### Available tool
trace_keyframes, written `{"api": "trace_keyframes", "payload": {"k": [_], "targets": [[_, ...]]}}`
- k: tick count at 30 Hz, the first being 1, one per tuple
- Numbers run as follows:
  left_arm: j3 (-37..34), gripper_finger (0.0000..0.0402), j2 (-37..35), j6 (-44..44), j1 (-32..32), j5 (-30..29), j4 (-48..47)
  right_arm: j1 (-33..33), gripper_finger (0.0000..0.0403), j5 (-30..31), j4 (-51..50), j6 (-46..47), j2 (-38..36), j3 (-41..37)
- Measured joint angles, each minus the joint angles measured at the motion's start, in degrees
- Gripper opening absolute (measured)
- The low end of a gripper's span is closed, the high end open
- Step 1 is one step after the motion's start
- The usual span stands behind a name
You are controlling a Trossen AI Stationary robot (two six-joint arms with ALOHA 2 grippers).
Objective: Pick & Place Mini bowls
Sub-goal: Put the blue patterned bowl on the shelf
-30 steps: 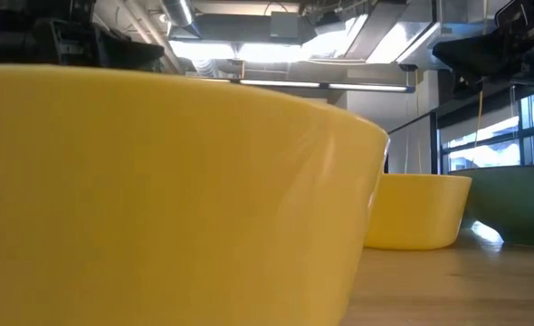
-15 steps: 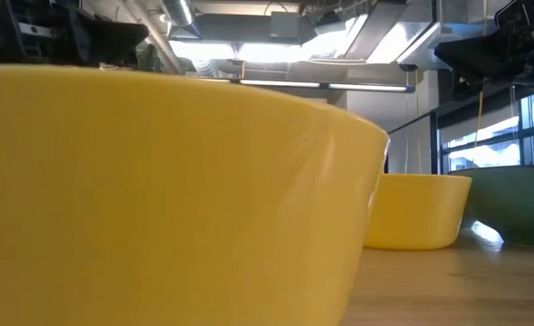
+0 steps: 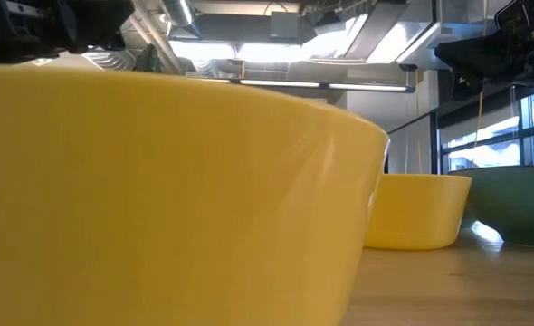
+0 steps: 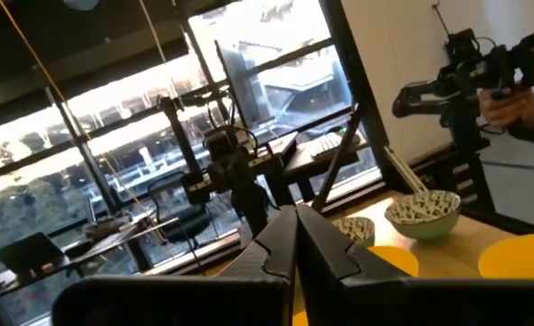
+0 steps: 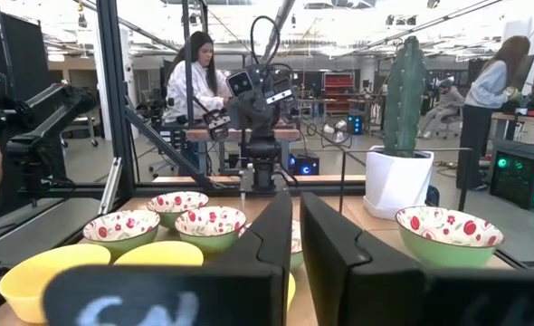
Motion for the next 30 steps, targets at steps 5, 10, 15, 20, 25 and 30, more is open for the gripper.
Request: {"api": "trace_keyframes", "payload": {"k": [5,10,15,20,25,30], "targets": [[0.00,0.0001,-5.56,1.19,-2.33,-3.91,-7.33,0.00,0.0029,-0.02,-0.02,0.00,0.00,0.00],[0.00,0.0002,-9.48,2.48,-4.36,-5.98,-11.90,0.00,0.0029,0.00,-0.02,0.00,0.00,0.00],[0.00,0.0002,-10.57,2.92,-4.77,-6.78,-13.89,0.00,0.0029,0.00,-0.02,0.01,0.00,0.00],[0.00,0.0001,-10.55,1.83,-4.78,-7.33,-14.69,0.00,0.0029,0.00,-0.06,0.00,0.00,0.00],[0.00,0.0003,-10.57,1.49,-4.77,-7.33,-14.67,0.00,0.0029,0.00,-0.50,-0.01,0.02,0.00],[-0.02,0.0004,-10.53,1.39,-4.77,-7.33,-13.62,0.00,0.0029,0.00,-0.48,-0.42,0.02,0.00]]}}
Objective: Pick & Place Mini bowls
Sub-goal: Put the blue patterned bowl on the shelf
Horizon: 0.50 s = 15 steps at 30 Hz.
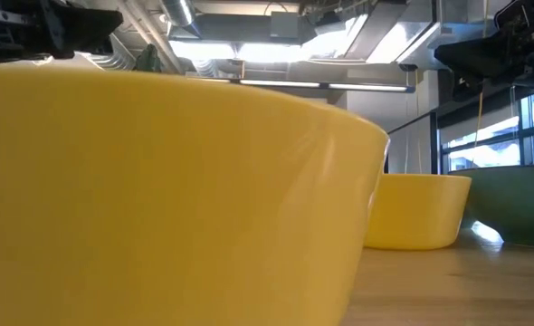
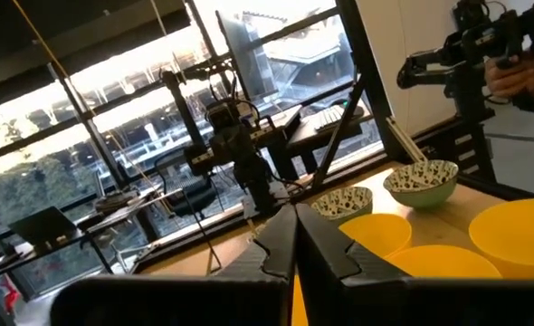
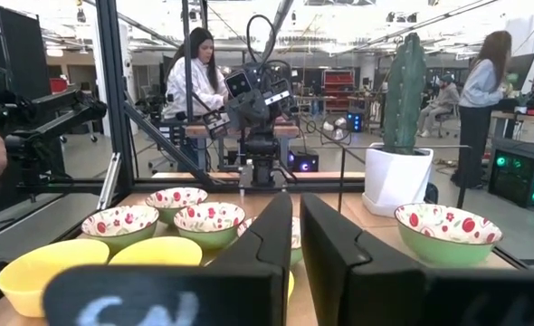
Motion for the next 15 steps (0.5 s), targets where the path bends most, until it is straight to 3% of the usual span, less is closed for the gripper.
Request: {"api": "trace_keyframes", "payload": {"k": [7,10,15], "targets": [[2.56,0.0004,-0.04,2.13,0.00,-7.01,11.41,0.00,0.0029,-1.58,4.52,-0.11,0.00,0.00],[3.37,0.0005,-0.04,2.53,0.04,-10.00,11.62,0.24,0.0029,-6.96,9.37,-0.04,-0.02,0.03],[3.37,0.0002,0.00,2.58,0.07,-10.73,10.06,1.46,0.0029,-4.59,3.75,-0.36,2.47,5.93]]}}
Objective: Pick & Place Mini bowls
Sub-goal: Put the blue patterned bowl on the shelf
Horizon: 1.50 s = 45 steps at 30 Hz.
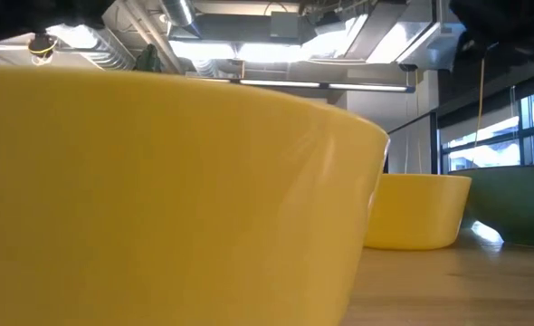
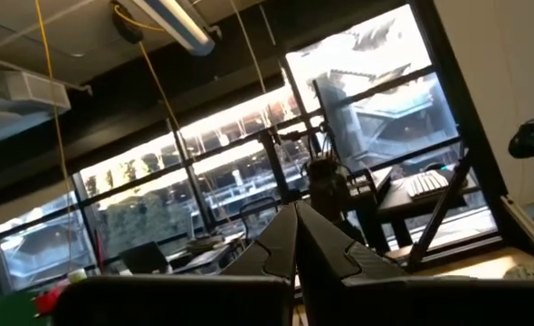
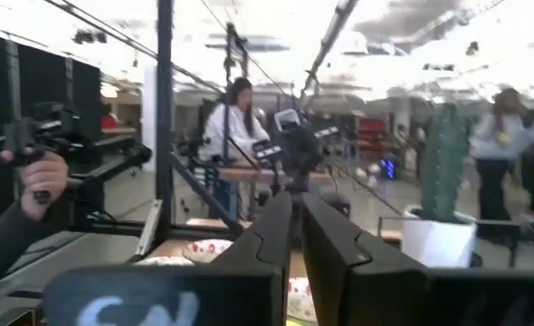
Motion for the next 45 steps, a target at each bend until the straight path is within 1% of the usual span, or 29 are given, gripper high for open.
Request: {"api": "trace_keyframes", "payload": {"k": [3,6,9,13,15,19,21,26,29,33,35,37,41,45], "targets": [[0.00,0.0006,0.00,-0.07,0.00,-0.02,-1.94,1.37,0.0029,1.55,-4.52,0.18,5.54,6.79],[0.00,0.0008,0.15,-0.02,0.00,-0.02,-4.21,3.07,0.0029,2.79,-12.82,0.86,13.85,15.83],[0.00,0.0006,0.11,0.00,0.00,-0.02,-4.38,4.76,0.0029,6.81,-23.47,1.50,24.44,26.34],[0.00,0.0002,0.11,-0.02,0.00,-0.02,-4.42,5.60,0.0029,13.26,-39.25,-1.12,39.20,40.41],[0.00,0.0003,0.11,-0.04,0.00,-0.02,-4.56,5.60,0.0031,16.65,-45.59,-1.62,45.84,45.98],[0.00,0.0007,0.11,-0.19,0.02,-0.04,-5.04,5.57,0.0050,17.67,-56.58,-3.21,57.56,54.17],[0.00,0.0008,0.11,-0.57,0.00,-0.04,-5.14,5.57,0.0065,17.67,-59.18,-4.82,62.09,57.31],[0.00,0.0003,0.22,-1.51,0.01,-0.06,-5.70,5.57,0.0108,17.70,-66.43,-6.36,71.33,60.07],[0.00,0.0002,0.24,-1.48,0.00,-0.22,-6.72,4.73,0.0127,17.70,-72.22,-7.99,73.60,59.76],[0.00,0.0006,0.22,-1.51,0.00,-1.01,-6.63,1.40,0.0135,17.65,-76.08,-5.45,75.03,57.76],[0.00,0.0008,0.22,-1.51,0.01,-1.29,-6.61,-0.24,0.0135,17.58,-76.35,-4.15,74.25,57.05],[0.00,0.0007,0.27,-1.51,0.00,-1.29,-6.61,-1.64,0.0135,15.57,-75.30,-3.86,73.47,55.85],[0.00,0.0003,0.33,-1.51,0.00,-1.31,-6.68,-4.26,0.0135,11.53,-69.70,-5.14,71.70,53.10],[0.00,0.0002,0.33,-1.51,0.00,-1.31,-6.85,-6.26,0.0134,9.22,-69.10,-5.34,71.62,51.24]]}}
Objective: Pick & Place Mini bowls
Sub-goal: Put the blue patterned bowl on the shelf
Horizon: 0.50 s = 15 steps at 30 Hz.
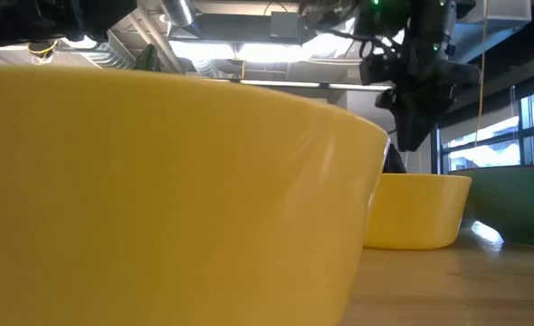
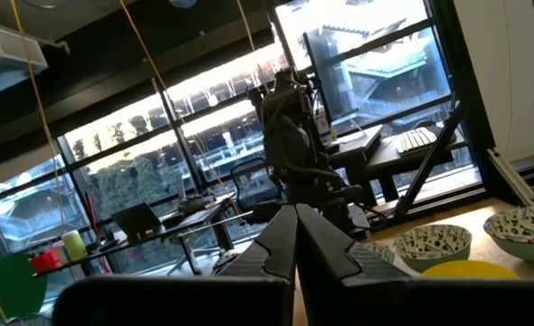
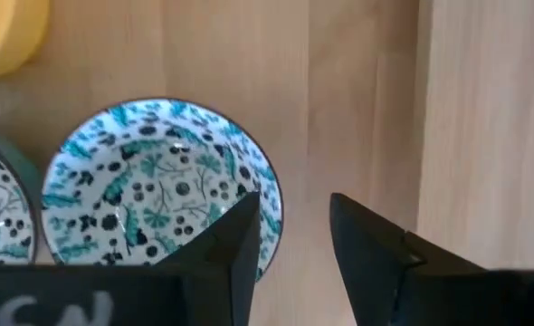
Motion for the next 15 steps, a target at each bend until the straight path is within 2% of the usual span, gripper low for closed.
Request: {"api": "trace_keyframes", "payload": {"k": [5,15], "targets": [[0.00,0.0007,0.00,0.00,0.00,0.00,-0.06,-1.56,0.0134,-6.13,-0.01,-0.35,0.00,-2.87],[0.02,0.0002,0.00,0.00,0.01,0.00,-1.25,-3.82,0.0134,-5.23,2.11,-0.54,0.00,-8.24]]}}
